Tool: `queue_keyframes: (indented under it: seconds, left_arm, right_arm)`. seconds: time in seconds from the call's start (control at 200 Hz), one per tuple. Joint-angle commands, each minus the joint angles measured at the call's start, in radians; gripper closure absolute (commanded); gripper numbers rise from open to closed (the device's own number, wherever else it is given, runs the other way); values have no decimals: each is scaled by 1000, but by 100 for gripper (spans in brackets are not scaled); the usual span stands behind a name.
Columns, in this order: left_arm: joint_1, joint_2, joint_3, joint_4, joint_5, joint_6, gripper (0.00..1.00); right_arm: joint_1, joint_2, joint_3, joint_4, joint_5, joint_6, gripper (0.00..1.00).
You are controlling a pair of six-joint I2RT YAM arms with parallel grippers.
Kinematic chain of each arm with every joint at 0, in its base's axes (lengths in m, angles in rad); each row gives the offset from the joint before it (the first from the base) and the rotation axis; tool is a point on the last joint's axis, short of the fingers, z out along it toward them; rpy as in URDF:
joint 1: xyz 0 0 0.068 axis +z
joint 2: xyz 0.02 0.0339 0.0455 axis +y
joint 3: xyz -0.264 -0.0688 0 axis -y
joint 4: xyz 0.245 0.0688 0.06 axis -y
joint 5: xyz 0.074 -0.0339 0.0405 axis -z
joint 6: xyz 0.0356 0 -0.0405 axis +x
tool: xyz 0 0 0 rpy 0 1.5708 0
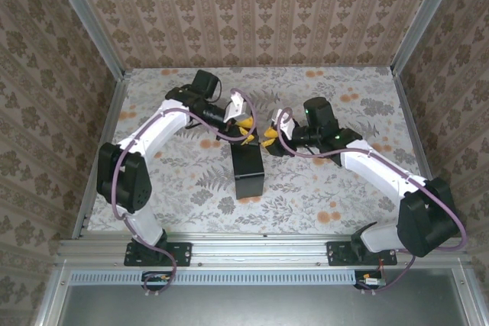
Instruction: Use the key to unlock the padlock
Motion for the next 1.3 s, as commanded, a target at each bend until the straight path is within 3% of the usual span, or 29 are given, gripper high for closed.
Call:
queue_keyframes:
  seconds: [0.0,0.185,0.35,0.535,0.815,1.055,1.295]
  left_arm:
    - [15,-59,-3,19,57,-38,53]
    - [20,-83,-22,83,22,-123,52]
    - [114,-154,-184,407,-78,-473,52]
    - [135,-236,-321,544,-219,-693,52]
    - [190,-315,-467,616,-236,-777,52]
    - [200,-321,-475,648,-231,-812,52]
    - [187,-306,-461,651,-201,-811,53]
  right_arm:
    - [-6,2,70,-53,-26,-41,58]
    - [6,7,86,-30,-36,-79,55]
    - [49,48,109,-40,10,-172,51]
    - [80,89,157,-94,37,-249,48]
    - [85,141,193,-188,48,-305,48]
    - [86,201,261,-296,88,-343,48]
    - [103,223,281,-301,159,-326,61]
